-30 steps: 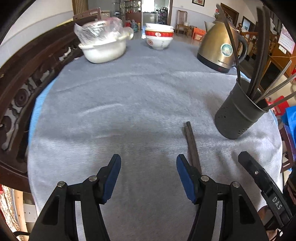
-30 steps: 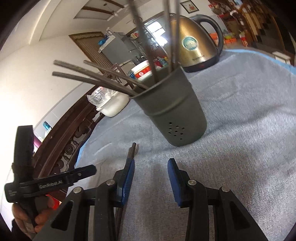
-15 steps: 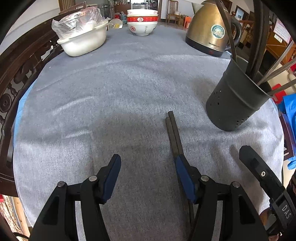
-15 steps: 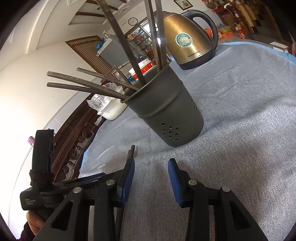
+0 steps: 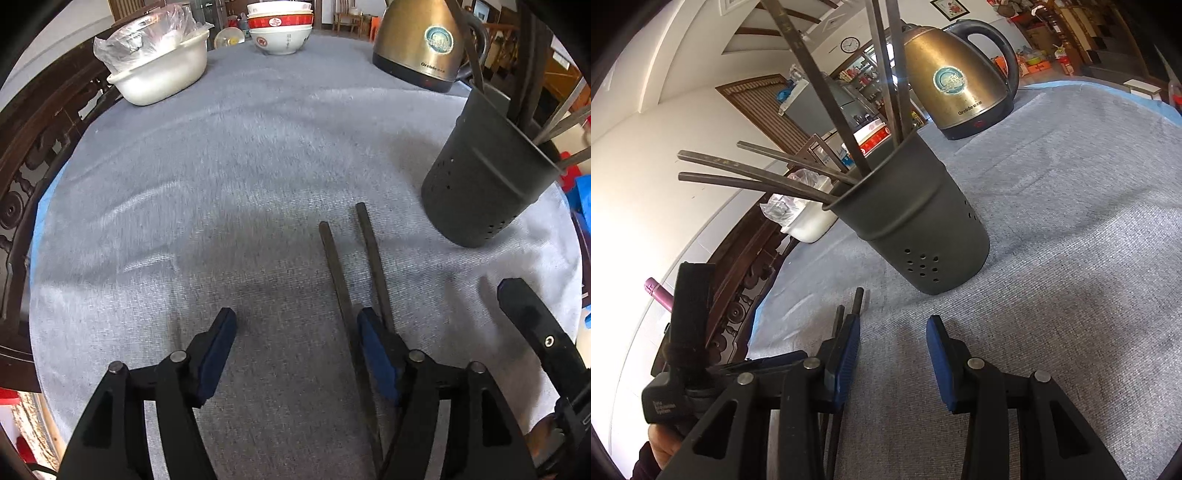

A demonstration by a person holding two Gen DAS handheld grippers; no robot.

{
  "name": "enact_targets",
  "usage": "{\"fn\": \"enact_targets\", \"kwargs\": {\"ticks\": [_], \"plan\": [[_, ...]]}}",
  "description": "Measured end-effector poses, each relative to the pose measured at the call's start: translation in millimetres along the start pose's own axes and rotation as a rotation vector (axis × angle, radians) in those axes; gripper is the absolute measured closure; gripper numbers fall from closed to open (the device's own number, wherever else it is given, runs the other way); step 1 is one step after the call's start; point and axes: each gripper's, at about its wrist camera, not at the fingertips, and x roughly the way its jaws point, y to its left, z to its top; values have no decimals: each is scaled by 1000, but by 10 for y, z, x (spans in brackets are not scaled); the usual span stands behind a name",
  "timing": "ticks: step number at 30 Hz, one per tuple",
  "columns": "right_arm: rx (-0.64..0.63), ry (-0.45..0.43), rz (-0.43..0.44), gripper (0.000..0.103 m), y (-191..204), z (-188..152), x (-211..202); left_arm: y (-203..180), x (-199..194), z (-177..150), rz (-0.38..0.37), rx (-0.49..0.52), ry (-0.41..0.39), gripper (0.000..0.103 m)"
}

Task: Organize utensils
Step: 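Lower the open left tool over the dark chopstick on the cloth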

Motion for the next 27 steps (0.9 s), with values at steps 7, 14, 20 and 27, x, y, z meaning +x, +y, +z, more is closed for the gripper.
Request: {"fn": "enact_targets", "kwargs": {"ticks": [7, 14, 20, 27], "plan": [[4, 2, 0, 62, -8, 3, 4, 70, -19, -5, -29, -14, 0, 43], [12, 4, -3, 62, -24, 4, 7, 78, -26, 5, -87, 1, -12, 90], [19, 7, -9, 62, -32, 8, 14, 163, -8, 16, -132, 17, -13, 92], [25, 10, -14, 62, -36, 7, 22, 352, 17, 54, -197, 79, 33, 92]]}}
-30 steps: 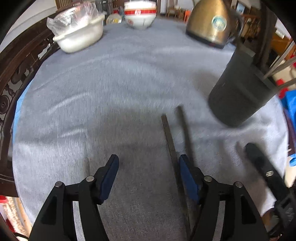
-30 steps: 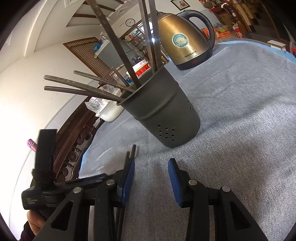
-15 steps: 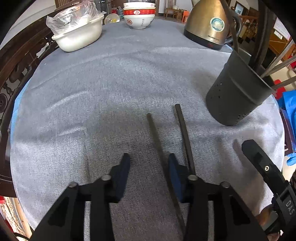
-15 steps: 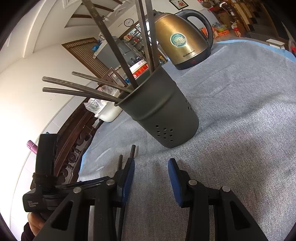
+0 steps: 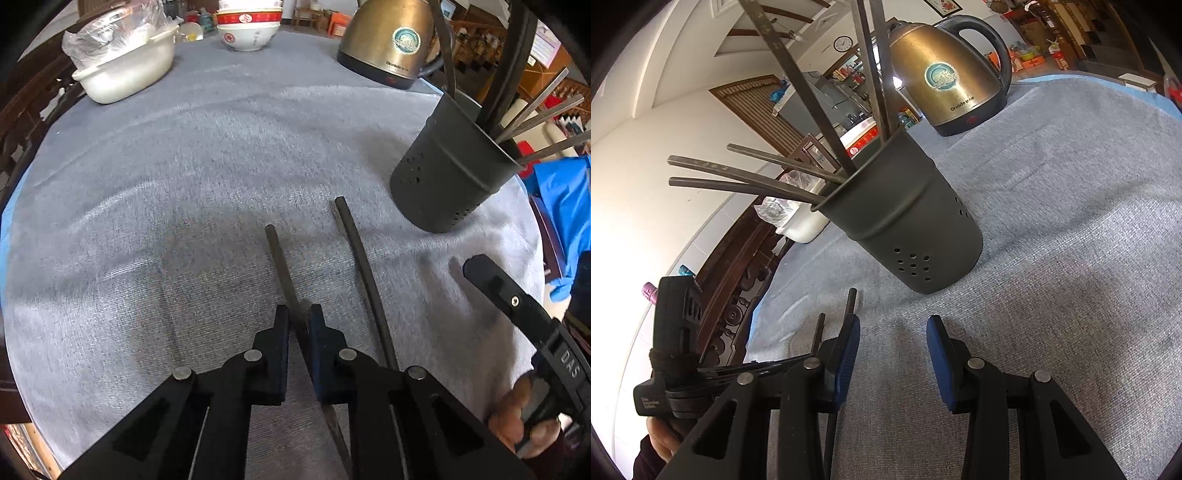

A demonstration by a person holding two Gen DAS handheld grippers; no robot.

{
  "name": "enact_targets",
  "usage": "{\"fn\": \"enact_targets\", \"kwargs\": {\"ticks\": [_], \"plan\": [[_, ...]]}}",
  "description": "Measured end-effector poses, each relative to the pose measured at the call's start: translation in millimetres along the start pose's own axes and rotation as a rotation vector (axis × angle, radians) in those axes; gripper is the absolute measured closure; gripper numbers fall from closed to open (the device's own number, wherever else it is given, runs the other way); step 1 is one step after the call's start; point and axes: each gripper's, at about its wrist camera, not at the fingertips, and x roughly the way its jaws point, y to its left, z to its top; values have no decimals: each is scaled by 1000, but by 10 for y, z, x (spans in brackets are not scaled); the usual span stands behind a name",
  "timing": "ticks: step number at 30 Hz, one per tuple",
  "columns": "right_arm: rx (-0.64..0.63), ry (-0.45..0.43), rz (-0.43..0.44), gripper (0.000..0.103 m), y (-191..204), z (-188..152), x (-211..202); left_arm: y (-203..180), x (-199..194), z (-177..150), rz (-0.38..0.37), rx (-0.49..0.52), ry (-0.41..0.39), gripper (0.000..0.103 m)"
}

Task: Organize utensils
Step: 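Lower the open left tool over the dark chopstick on the cloth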

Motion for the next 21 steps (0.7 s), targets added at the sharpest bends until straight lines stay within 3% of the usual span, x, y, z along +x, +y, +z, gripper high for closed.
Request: {"fn": "enact_targets", "kwargs": {"ticks": [7, 10, 11, 21], "plan": [[5, 2, -5, 62, -10, 5, 10, 94, 12, 97, 23, 58, 58, 88], [6, 3, -7, 62, -12, 6, 15, 110, 8, 140, 62, 62, 59, 67], [7, 3, -8, 62, -19, 3, 14, 115, 7, 145, 72, 60, 55, 64], [9, 7, -13, 62, -21, 4, 19, 10, 93, 241, 145, 38, 49, 64]]}}
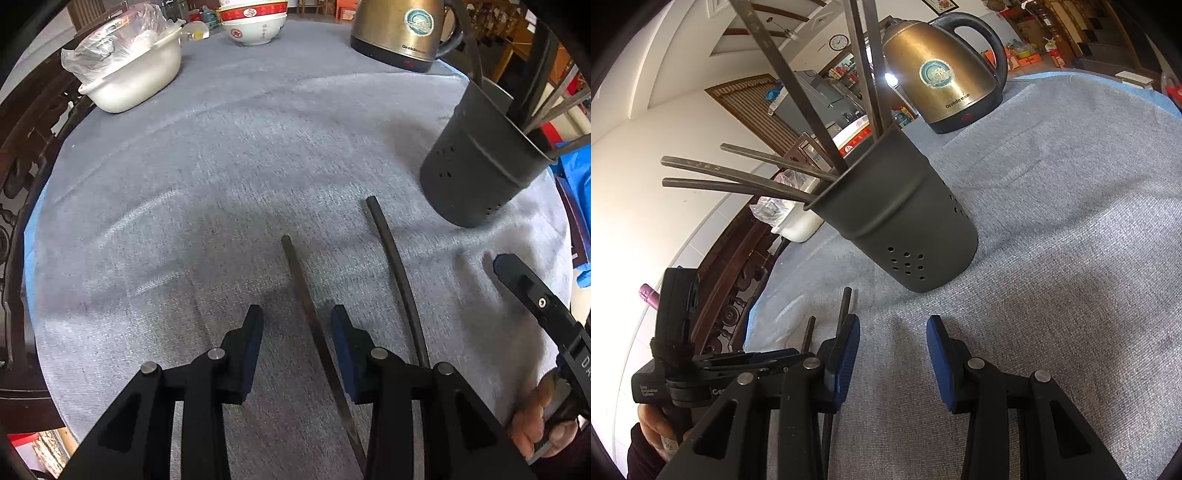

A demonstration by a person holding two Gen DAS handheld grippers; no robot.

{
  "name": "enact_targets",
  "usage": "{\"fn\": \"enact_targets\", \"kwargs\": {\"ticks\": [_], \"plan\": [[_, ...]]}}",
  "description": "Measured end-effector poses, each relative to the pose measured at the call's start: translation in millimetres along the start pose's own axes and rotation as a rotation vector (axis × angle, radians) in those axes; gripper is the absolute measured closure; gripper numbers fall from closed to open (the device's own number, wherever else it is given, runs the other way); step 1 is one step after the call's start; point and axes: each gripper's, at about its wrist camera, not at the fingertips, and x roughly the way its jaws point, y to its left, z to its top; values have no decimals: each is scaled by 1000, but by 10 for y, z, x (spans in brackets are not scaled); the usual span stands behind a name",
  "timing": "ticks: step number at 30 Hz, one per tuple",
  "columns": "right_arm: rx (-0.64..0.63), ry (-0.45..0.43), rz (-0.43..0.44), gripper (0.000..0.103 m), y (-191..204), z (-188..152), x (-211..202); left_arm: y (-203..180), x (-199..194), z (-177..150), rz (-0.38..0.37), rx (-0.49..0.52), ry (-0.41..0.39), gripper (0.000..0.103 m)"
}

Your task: Organize utensils

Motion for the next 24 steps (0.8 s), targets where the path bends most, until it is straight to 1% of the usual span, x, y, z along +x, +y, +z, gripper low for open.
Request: {"fn": "enact_targets", "kwargs": {"ticks": [2, 3, 6, 7, 8, 10, 13, 16, 19, 24], "plan": [[1, 1, 0, 62, -1, 2, 7, -5, 5, 43, 16, -6, -2, 64], [0, 1, 0, 62, -1, 1, 7, -87, -21, 35, 21, -8, -4, 64], [1, 2, 0, 62, -2, 0, 9, -77, 4, 77, 30, -16, -7, 64], [1, 3, 0, 62, -4, -1, 9, -83, 7, 91, 36, -16, -12, 67], [1, 4, 0, 62, -3, 1, 10, -66, 18, 107, 39, -15, -15, 73], [1, 3, -1, 62, -3, 1, 10, -90, 17, 134, 46, -15, -21, 80], [2, 4, -2, 62, -3, 0, 12, -73, 73, 120, 39, -12, -30, 91], [3, 6, -4, 62, -4, -5, 17, -77, 76, 133, 35, -19, -38, 92], [6, 7, -8, 62, -9, -7, 25, -65, 22, 86, 25, -29, -56, 95], [9, 13, -15, 62, -25, -9, 36, -29, -97, 52, 17, -43, -82, 96]]}}
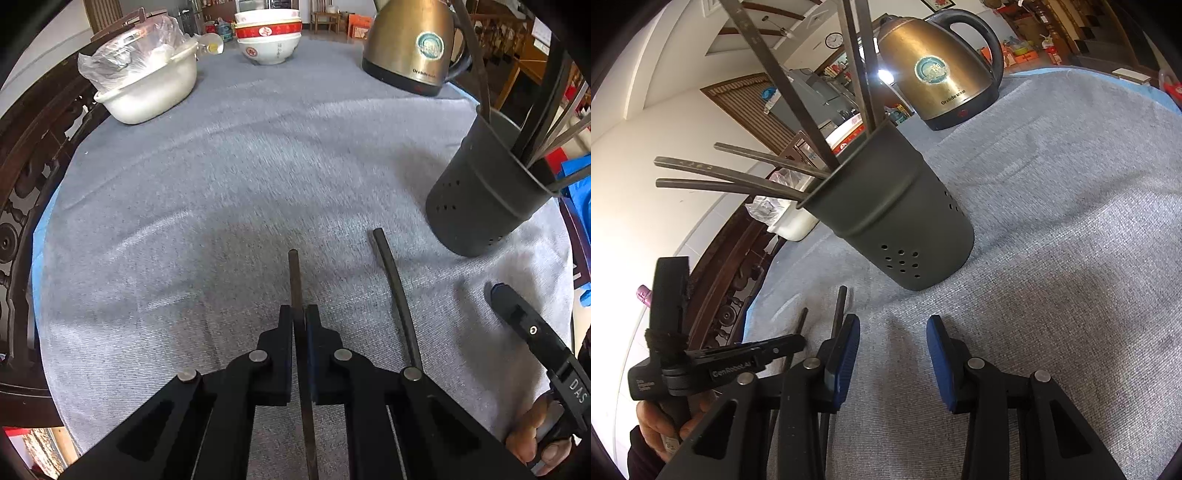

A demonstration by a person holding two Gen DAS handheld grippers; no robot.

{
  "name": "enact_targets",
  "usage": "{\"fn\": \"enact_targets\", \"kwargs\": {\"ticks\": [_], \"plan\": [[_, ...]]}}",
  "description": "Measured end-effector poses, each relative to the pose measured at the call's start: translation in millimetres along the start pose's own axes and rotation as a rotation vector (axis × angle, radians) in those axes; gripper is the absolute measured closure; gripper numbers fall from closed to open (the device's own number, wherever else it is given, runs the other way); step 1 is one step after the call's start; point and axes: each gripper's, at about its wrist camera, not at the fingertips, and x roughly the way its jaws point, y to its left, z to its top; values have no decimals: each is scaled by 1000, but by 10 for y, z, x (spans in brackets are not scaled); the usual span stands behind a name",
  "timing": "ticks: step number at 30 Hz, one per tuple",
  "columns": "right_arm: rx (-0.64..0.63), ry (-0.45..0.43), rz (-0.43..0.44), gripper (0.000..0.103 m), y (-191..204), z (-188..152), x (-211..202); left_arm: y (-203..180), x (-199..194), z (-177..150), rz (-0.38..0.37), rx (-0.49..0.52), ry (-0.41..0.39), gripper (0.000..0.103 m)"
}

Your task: Organize utensils

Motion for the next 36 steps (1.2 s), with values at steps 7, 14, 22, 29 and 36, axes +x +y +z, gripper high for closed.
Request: {"fn": "enact_targets", "kwargs": {"ticks": [7, 14, 22, 29, 36], "plan": [[0, 41, -24, 61, 15, 8, 64, 59, -62, -64, 0, -5, -8, 96], [-50, 135, -46, 60, 294, 34, 138, 109, -23, -32, -30, -19, -1, 96], [-154, 203, -125, 60, 713, 134, 341, 236, -31, -72, -65, -48, -9, 96], [-207, 314, -240, 62, 895, 92, 640, 418, -143, -112, -106, -89, -30, 96], [-265, 390, -349, 79, 982, 21, 848, 512, -322, -151, -139, -109, -61, 96]]}}
